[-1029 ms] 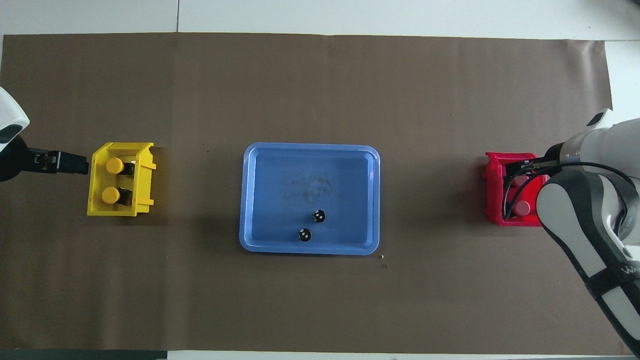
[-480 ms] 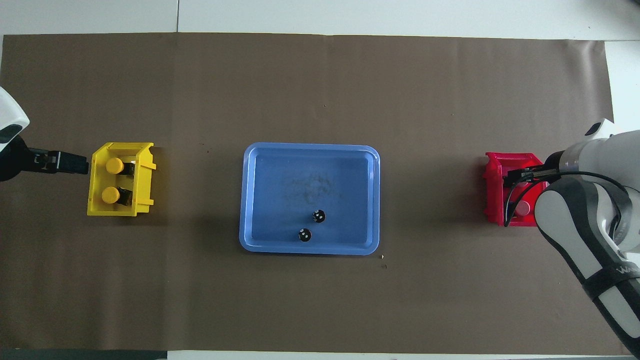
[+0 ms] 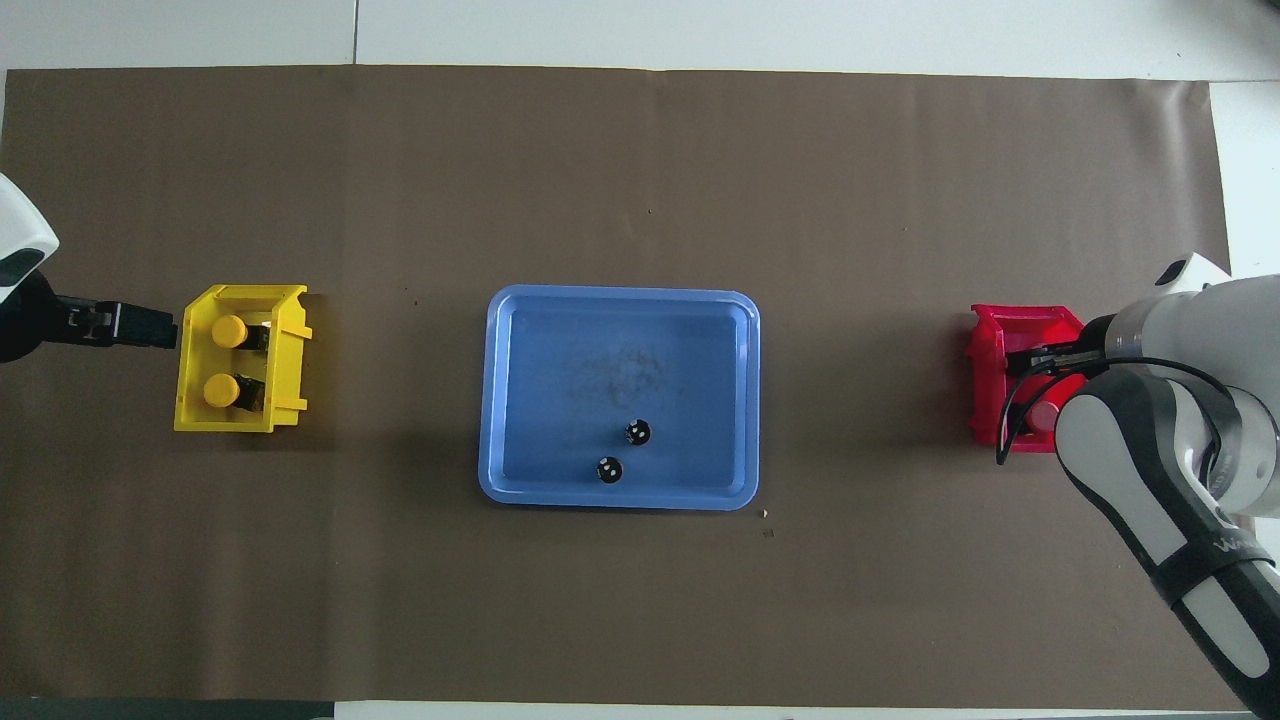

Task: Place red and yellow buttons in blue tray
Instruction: 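Grasp a red button with the right gripper and lift it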

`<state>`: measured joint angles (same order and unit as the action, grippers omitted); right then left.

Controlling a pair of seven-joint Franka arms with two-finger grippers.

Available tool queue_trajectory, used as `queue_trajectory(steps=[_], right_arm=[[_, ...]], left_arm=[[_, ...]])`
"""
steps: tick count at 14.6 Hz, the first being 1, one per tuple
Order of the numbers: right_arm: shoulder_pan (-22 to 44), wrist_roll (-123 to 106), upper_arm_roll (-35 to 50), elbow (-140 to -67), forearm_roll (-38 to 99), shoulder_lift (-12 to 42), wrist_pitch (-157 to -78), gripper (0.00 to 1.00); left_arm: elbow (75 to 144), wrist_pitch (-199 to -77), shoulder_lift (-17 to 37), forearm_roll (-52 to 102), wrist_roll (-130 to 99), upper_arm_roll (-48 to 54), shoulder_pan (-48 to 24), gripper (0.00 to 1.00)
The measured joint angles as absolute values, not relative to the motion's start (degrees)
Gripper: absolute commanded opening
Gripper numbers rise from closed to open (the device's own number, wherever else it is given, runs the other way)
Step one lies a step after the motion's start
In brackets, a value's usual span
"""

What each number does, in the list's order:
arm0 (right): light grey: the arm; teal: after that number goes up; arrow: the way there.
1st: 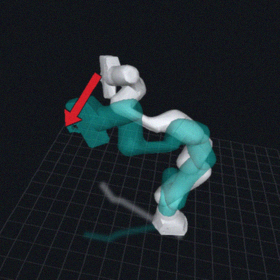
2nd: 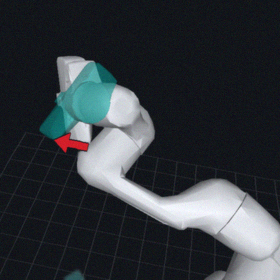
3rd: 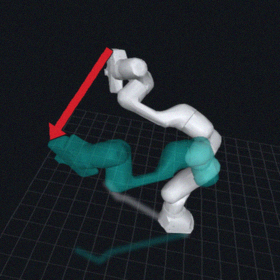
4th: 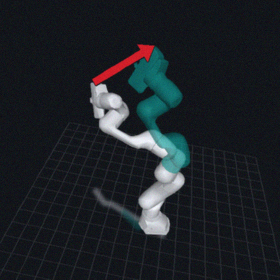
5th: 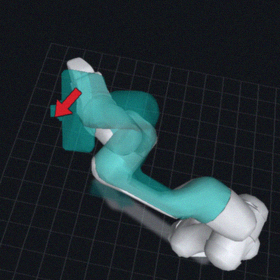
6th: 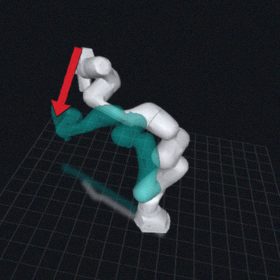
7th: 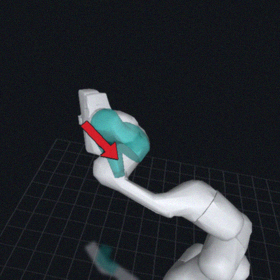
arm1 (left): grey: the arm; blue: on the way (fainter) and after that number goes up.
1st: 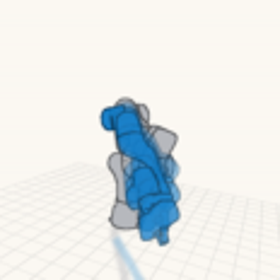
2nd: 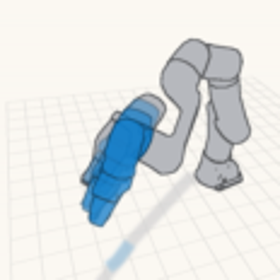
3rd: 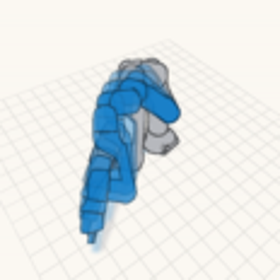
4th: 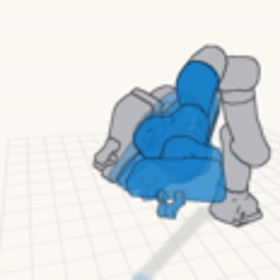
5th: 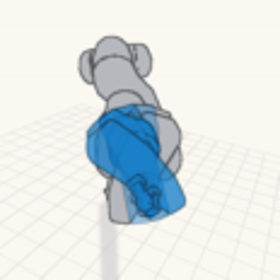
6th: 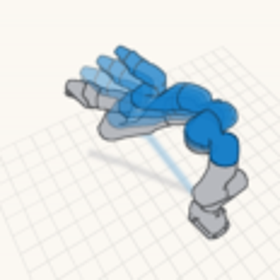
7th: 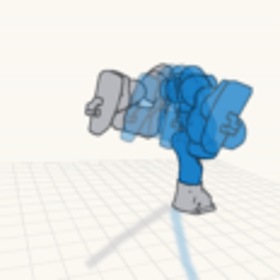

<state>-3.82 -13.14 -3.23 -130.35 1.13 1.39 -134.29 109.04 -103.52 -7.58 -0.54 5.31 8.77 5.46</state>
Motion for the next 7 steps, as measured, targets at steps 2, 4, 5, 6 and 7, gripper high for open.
queue_trajectory(steps=[2,4,5,6,7], right_arm=[[-3.8,-13.1,-3.2,-130.4,1.1,1.4,-134.3,0.15],[-3.7,-13.2,-3.2,-129.7,1.1,1.3,-132.9,0.16],[-3.7,-13.2,-3.2,-128.0,1.1,1.4,-129.9,0.16],[-3.6,-13.2,-3.2,-124.9,1.1,1.4,-125.1,0.16],[-3.6,-13.3,-3.2,-120.4,1.1,1.6,-119.5,0.16]], left_arm=[[109.0,-103.5,-7.6,-0.5,5.3,8.8,5.5,1.0],[109.0,-103.5,-7.6,-0.5,5.3,8.8,5.5,1.0],[109.0,-103.5,-7.6,-0.5,5.3,8.8,5.5,1.0],[109.0,-103.5,-7.6,-0.5,5.3,8.8,5.5,1.0],[109.0,-103.5,-7.6,-0.5,5.3,8.8,5.5,1.0]])
